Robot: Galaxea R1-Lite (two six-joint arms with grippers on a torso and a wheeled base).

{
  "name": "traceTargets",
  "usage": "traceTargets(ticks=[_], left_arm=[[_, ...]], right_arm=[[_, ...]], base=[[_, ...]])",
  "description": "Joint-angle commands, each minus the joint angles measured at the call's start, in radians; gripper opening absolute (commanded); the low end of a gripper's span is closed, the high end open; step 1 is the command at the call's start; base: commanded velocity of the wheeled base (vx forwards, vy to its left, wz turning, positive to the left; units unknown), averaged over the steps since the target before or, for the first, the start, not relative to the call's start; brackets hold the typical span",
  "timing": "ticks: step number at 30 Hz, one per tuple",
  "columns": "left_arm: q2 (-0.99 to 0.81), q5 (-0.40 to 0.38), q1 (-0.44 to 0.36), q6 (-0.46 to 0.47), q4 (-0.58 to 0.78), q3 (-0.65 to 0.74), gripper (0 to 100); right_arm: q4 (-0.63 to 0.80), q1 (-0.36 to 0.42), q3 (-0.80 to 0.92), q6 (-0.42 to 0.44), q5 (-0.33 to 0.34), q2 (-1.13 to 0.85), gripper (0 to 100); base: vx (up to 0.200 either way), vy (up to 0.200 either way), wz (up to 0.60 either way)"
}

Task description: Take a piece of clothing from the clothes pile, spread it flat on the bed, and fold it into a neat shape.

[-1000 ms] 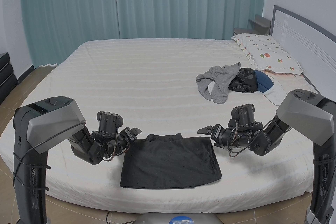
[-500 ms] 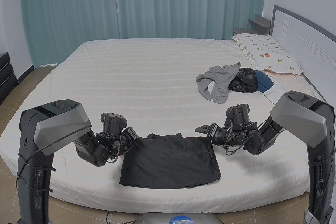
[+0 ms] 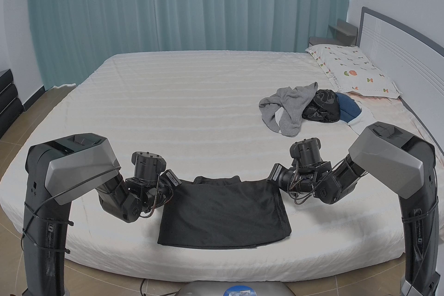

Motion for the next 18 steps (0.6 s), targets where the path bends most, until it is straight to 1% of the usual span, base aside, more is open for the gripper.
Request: traceTargets(ticks=[1,4,13,14,18], left_arm=[[-0.003,0.001,0.003,0.000,0.000,0.018,0],[-0.004,0.004,0.006,0.001,0.000,0.024,0],[-0.004,0.008,0.005,0.000,0.002,0.026,0],[-0.006,0.008,0.006,-0.004,0.000,0.026,100],[-0.012,0.004,0.009,-0.007,0.002,0.027,100]], right_arm=[[-0.001,-0.011,0.004,0.002,-0.007,-0.008,0],[-0.002,-0.017,0.004,0.002,-0.017,-0.008,0],[-0.001,-0.019,0.011,-0.001,-0.016,-0.006,0],[-0.001,-0.017,0.011,-0.001,-0.014,-0.006,100],[-0.015,-0.012,0.024,0.002,-0.014,-0.009,100]], base=[[0.000,0.000,0.00],[0.000,0.000,0.00],[0.000,0.000,0.00],[0.000,0.000,0.00],[0.000,0.000,0.00]])
